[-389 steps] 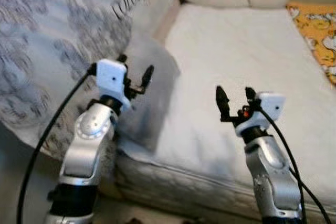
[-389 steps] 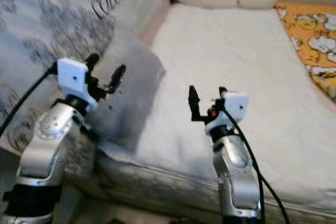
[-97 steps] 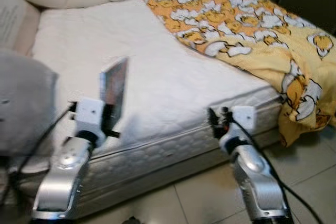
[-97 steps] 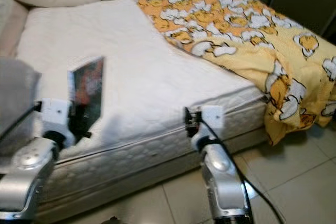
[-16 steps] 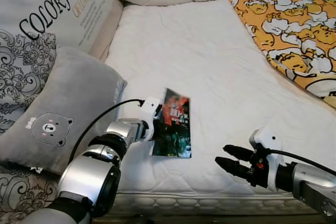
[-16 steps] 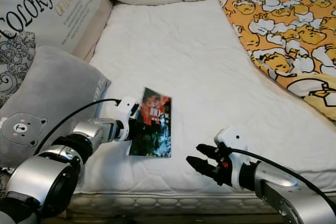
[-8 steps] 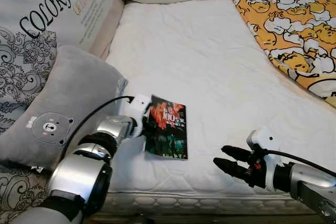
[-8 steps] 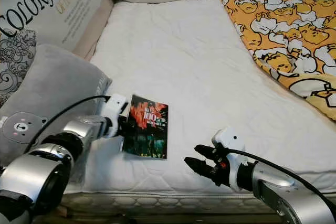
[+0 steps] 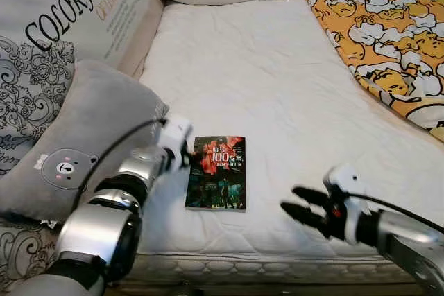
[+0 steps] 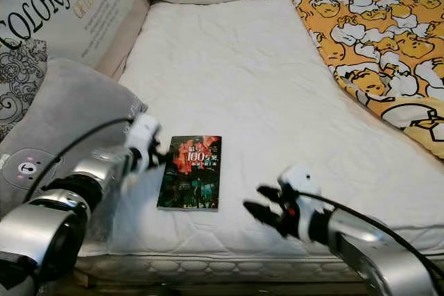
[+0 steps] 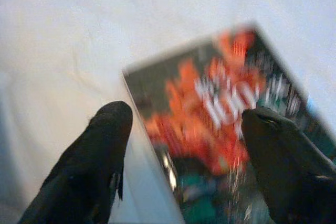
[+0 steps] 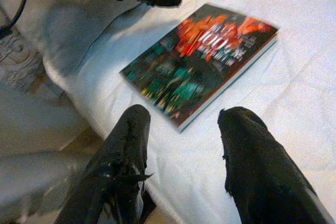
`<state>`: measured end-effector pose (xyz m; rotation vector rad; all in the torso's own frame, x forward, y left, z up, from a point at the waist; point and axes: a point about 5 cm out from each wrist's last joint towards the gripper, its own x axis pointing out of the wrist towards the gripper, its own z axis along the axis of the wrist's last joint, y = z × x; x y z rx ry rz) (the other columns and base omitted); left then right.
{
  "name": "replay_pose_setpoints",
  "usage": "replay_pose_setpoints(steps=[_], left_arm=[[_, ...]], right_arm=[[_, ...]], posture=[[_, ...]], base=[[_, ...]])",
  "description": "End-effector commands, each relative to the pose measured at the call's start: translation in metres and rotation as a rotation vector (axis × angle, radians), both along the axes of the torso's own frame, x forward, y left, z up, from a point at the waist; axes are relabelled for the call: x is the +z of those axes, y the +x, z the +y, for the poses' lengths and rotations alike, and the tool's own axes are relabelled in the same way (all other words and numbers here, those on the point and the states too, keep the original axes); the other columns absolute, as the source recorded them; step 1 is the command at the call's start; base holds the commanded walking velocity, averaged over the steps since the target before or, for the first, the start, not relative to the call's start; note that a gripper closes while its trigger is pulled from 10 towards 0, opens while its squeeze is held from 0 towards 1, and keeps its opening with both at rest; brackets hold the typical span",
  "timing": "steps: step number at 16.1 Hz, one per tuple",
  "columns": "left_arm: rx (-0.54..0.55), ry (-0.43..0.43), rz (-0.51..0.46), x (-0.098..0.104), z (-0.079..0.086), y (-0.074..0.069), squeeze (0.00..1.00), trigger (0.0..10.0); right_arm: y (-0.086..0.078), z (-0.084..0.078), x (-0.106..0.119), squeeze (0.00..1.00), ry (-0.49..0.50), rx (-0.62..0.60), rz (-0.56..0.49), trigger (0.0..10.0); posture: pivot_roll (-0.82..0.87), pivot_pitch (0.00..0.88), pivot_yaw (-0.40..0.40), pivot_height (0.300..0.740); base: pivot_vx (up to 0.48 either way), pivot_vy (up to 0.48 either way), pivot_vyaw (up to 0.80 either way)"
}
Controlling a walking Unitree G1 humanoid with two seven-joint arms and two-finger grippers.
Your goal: Clean up the room
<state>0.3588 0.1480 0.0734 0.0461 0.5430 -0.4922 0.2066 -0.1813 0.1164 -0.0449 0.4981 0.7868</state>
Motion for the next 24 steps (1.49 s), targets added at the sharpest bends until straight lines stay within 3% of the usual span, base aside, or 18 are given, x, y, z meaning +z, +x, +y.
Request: replay_pose_setpoints(steps=[1, 2, 4, 5, 6, 8, 9, 11, 14, 16, 19, 24], left_arm=[[0.031, -0.157, -0.049, 0.014, 0.005, 0.006, 0.00, 10.0], [0.033, -0.209, -0.059, 0.018, 0.005, 0.007, 0.00, 10.0], [-0.001, -0.266, -0.184, 0.026, 0.001, 0.002, 0.00, 10.0], [-0.012, -0.268, -0.216, 0.028, -0.001, -0.001, 0.00, 10.0], [-0.017, -0.235, -0.305, 0.033, -0.003, -0.010, 0.00, 10.0], [0.034, -0.216, -0.385, 0.038, 0.002, -0.026, 0.00, 10.0], [0.055, -0.215, -0.403, 0.040, 0.005, -0.033, 0.00, 10.0], [0.156, -0.167, -0.410, 0.042, 0.021, -0.072, 0.00, 10.0], [0.234, -0.066, -0.361, 0.031, 0.034, -0.103, 0.00, 10.0], [0.296, -0.053, -0.337, 0.030, 0.039, -0.115, 0.00, 10.0], [0.335, -0.043, -0.313, 0.034, 0.037, -0.125, 0.00, 10.0], [0.353, -0.018, -0.325, 0.038, 0.033, -0.115, 0.00, 10.0]], right_arm=[[0.011, 0.000, -0.001, 0.00, -0.018, -0.085, -0.055, 10.0], [0.015, 0.001, -0.003, 0.00, -0.021, -0.124, -0.071, 10.0], [0.027, 0.011, -0.008, 0.00, -0.006, -0.236, -0.121, 10.0], [0.029, 0.013, -0.009, 0.00, -0.003, -0.258, -0.128, 10.0], [0.032, 0.017, -0.011, 0.00, 0.012, -0.303, -0.132, 10.0], [0.034, 0.021, -0.014, 0.00, 0.002, -0.355, -0.156, 10.0], [0.035, 0.023, -0.015, 0.00, 0.000, -0.377, -0.164, 10.0], [0.037, 0.024, -0.024, 0.00, -0.030, -0.506, -0.174, 10.0], [0.037, 0.030, -0.027, 0.00, -0.003, -0.529, -0.183, 10.0], [0.038, 0.033, -0.026, 0.00, 0.005, -0.529, -0.199, 10.0], [0.038, 0.033, -0.030, 0.00, 0.004, -0.557, -0.207, 10.0], [0.038, 0.027, -0.037, 0.00, -0.090, -0.637, -0.239, 10.0]], posture=[[-0.15, 0.000, 0.088, 0.740], [-0.15, 0.000, 0.087, 0.740], [-0.11, 0.000, 0.072, 0.740], [-0.11, 0.000, 0.070, 0.740], [-0.10, 0.000, 0.064, 0.740], [-0.07, 0.000, 0.053, 0.740], [-0.07, 0.000, 0.053, 0.740], [-0.04, 0.000, 0.032, 0.740], [0.00, 0.000, 0.013, 0.740], [0.01, 0.000, 0.005, 0.740], [0.02, 0.000, -0.010, 0.740], [0.01, 0.000, -0.006, 0.740]], base=[[0.000, 0.000, 0.00], [0.000, 0.000, 0.00], [0.000, 0.000, 0.00], [0.000, 0.000, 0.00], [0.000, 0.000, 0.00], [0.000, 0.000, 0.00], [0.000, 0.000, 0.00], [0.000, -0.193, 0.00], [0.000, -0.401, 0.00], [0.000, -0.407, 0.00], [0.000, -0.409, 0.00], [0.000, -0.413, 0.00]])
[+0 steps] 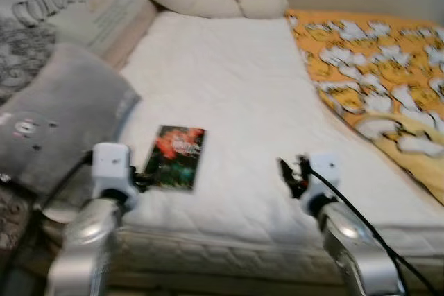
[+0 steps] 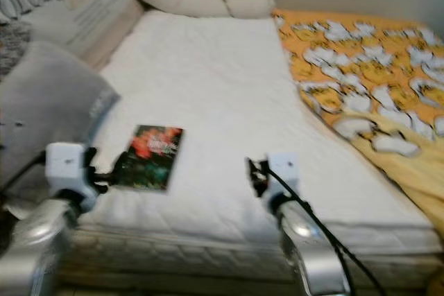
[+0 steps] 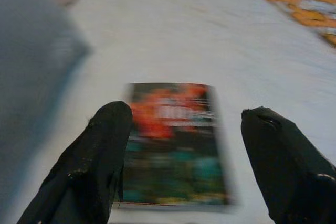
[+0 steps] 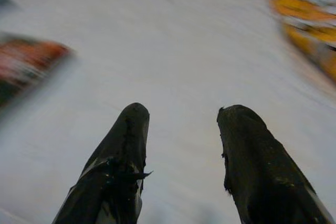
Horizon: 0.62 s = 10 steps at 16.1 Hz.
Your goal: Clean up the room
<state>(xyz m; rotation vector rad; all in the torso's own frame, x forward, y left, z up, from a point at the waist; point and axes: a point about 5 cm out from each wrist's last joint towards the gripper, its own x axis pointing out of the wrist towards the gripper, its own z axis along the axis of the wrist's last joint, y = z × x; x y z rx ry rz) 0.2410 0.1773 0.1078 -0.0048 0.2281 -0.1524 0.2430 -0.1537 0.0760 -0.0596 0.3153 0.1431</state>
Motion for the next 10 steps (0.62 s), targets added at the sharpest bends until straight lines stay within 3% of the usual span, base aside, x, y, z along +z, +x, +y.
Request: replay_pose_setpoints(steps=[1, 4, 10], left_arm=[[0.011, 0.032, -0.011, 0.003, 0.003, 0.005, 0.00, 10.0], [0.018, 0.061, -0.006, 0.001, 0.004, 0.009, 0.00, 10.0], [0.017, 0.062, -0.006, -0.001, 0.002, 0.010, 0.00, 10.0]], right_arm=[[0.002, -0.005, 0.003, 0.00, -0.025, -0.036, -0.034, 10.0], [0.000, -0.015, 0.000, 0.00, -0.031, -0.094, -0.042, 10.0], [0.003, -0.020, 0.001, 0.00, -0.040, -0.096, -0.059, 10.0]], posture=[[0.01, 0.000, -0.001, 0.740], [-0.01, 0.000, 0.009, 0.740], [-0.01, 0.000, 0.013, 0.740]], base=[[0.000, -0.412, 0.00], [0.000, -0.412, 0.00], [0.000, -0.411, 0.00]])
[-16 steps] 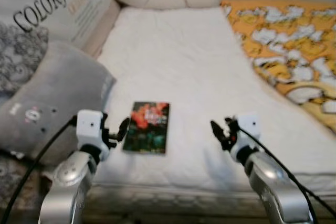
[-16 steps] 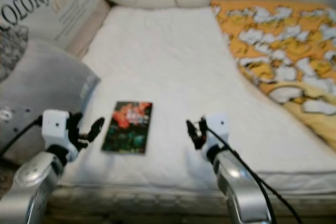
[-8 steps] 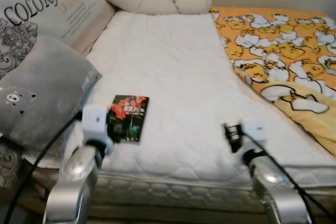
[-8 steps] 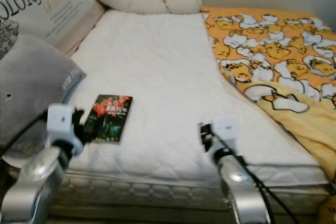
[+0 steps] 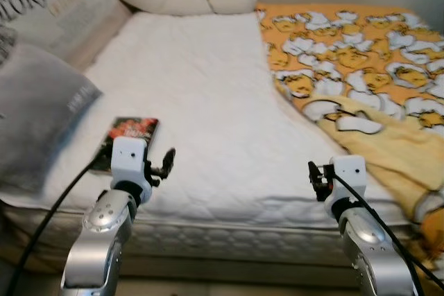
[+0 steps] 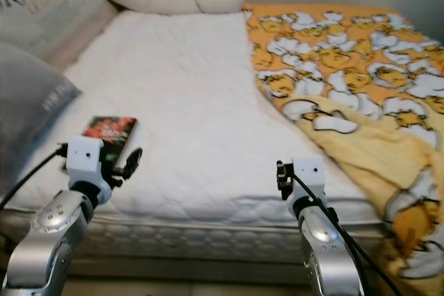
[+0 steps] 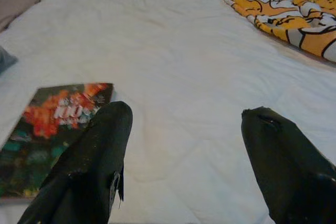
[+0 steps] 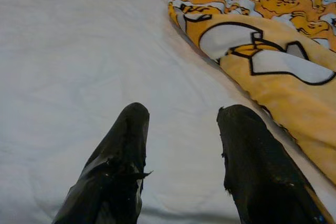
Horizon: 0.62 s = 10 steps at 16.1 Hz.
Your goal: Clean up the room
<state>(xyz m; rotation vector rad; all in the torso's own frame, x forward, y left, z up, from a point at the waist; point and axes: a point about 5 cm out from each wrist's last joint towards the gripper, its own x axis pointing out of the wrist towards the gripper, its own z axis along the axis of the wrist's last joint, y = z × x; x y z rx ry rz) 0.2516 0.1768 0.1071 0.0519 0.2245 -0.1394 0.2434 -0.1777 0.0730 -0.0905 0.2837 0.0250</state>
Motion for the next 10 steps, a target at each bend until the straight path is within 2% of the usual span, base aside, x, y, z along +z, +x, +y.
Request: replay_pose_setpoints(steps=[1, 10], left_arm=[[0.013, 0.004, 0.002, -0.0003, 0.0022, 0.0000, 0.00, 10.0], [0.016, 0.009, -0.003, -0.0010, 0.0003, 0.0042, 0.00, 10.0]], right_arm=[[0.0039, 0.0045, 0.0052, 0.00, 0.006, 0.027, -0.027, 10.0], [0.0101, 0.0025, 0.0073, 0.00, 0.000, 0.029, -0.024, 10.0]], posture=[[-0.01, 0.000, 0.007, 0.740], [-0.03, 0.000, 0.009, 0.740]], base=[[0.000, -0.409, 0.00], [0.000, -0.411, 0.00]])
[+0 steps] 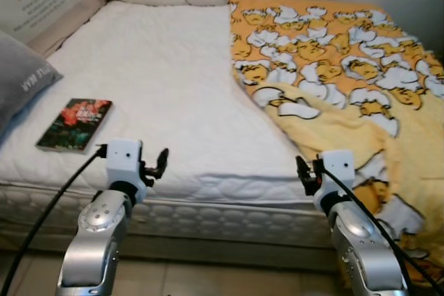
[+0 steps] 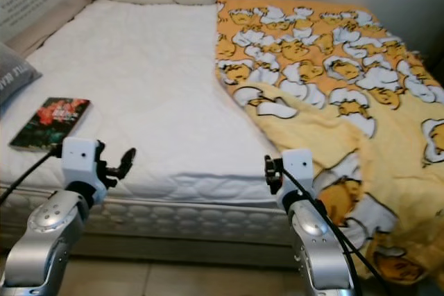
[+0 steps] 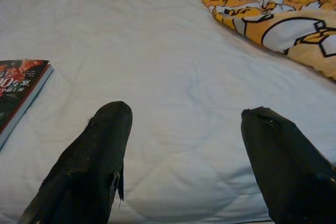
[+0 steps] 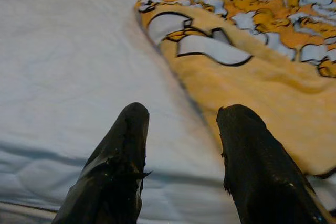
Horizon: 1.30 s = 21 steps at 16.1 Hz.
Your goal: Clean up the room
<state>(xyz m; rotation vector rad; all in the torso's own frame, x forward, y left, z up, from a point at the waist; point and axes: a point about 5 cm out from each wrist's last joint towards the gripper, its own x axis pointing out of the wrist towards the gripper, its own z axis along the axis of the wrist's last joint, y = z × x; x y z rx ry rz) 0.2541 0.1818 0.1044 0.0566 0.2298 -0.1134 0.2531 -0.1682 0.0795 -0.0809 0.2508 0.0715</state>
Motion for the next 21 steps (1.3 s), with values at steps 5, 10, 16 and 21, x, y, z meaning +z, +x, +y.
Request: replay_pose_setpoints(steps=[5, 10, 16, 21], left_arm=[[-0.007, -0.001, -0.011, 0.0014, -0.0052, 0.0028, 0.00, 10.0], [-0.003, -0.003, -0.013, 0.0016, -0.0049, 0.0030, 0.00, 10.0], [-0.009, -0.004, -0.015, 0.0011, -0.0073, 0.0032, 0.00, 10.0], [0.001, 0.005, -0.027, 0.0024, -0.0050, 0.0030, 0.00, 10.0]], right_arm=[[0.0035, -0.0089, 0.0008, 0.00, -0.018, -0.022, 0.011, 10.0], [0.0048, -0.0093, 0.0010, 0.00, -0.021, -0.022, 0.013, 10.0], [0.0050, -0.0113, 0.0005, 0.00, -0.018, -0.023, 0.025, 10.0], [0.0043, -0.0066, -0.0007, 0.00, -0.023, 0.029, 0.033, 10.0]], posture=[[-0.02, 0.000, 0.007, 0.740], [-0.03, 0.000, 0.007, 0.740], [-0.03, 0.000, 0.012, 0.740], [-0.03, 0.000, 0.013, 0.740]], base=[[0.000, -0.412, 0.00], [0.000, -0.410, 0.00], [0.000, -0.409, 0.00], [0.000, -0.409, 0.80]])
